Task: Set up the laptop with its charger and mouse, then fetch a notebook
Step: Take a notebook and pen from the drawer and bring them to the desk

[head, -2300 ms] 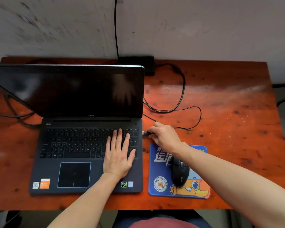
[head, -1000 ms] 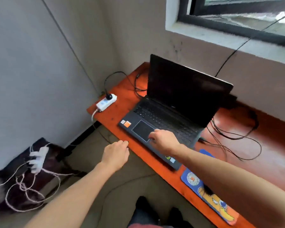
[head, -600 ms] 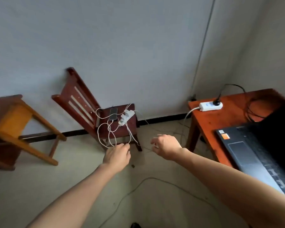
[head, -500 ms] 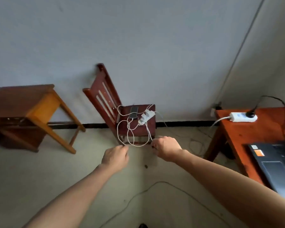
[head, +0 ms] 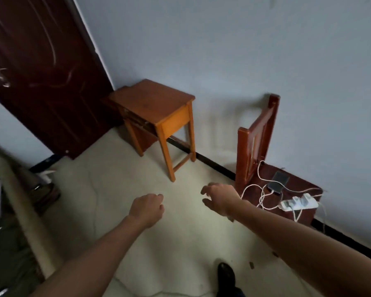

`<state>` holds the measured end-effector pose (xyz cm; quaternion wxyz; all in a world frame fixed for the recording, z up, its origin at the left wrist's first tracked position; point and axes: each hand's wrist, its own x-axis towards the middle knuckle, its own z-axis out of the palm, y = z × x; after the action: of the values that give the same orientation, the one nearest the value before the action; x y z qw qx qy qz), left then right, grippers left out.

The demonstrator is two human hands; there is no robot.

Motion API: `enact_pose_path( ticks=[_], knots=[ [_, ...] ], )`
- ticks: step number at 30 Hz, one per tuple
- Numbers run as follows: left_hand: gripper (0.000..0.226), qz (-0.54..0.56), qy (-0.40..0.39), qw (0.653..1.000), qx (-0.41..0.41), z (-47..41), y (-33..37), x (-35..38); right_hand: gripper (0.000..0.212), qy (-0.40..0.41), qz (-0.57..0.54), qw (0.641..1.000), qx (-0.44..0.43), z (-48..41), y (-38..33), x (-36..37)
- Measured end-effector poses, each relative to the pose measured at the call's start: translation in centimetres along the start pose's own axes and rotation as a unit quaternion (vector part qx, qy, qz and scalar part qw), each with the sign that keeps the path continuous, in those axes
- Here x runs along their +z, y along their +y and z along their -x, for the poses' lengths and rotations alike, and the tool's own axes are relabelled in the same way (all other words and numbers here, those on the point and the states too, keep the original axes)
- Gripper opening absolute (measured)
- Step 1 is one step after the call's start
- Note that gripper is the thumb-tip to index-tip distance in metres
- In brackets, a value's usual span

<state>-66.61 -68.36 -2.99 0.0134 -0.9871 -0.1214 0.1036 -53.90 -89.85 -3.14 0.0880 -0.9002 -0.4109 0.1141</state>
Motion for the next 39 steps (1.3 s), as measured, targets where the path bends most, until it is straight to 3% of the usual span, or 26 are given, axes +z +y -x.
enact_pose_path(
  ticks=[7,15,19,27,39],
  knots=[
    [0.025,0.068,0.034,0.985,-0.152,-7.1,-8.2,-1.9,0.036,-0.023,0.026,0.993,-0.114,-17.6,-1.8,-4.0],
    [0.029,0.094,0.053,0.946,-0.304,-10.3,-23.0,-2.2,0.038,-0.025,0.049,0.967,-0.248,-36.5,-12.2,-3.5],
    [0.029,0.087,0.044,0.941,-0.324,-12.9,-30.4,-2.2,0.042,-0.014,0.07,0.96,-0.271,-44.1,-16.6,-2.2],
    [0.029,0.075,0.065,0.942,-0.32,-19.9,-48.8,-6.6,0.046,0.013,0.04,0.974,-0.223,-61.1,-25.8,-3.7],
    [0.031,0.104,0.014,0.949,-0.298,-39.0,-68.1,-5.7,0.049,-0.037,0.03,0.982,-0.182,-86.7,-30.2,0.0]
  ],
)
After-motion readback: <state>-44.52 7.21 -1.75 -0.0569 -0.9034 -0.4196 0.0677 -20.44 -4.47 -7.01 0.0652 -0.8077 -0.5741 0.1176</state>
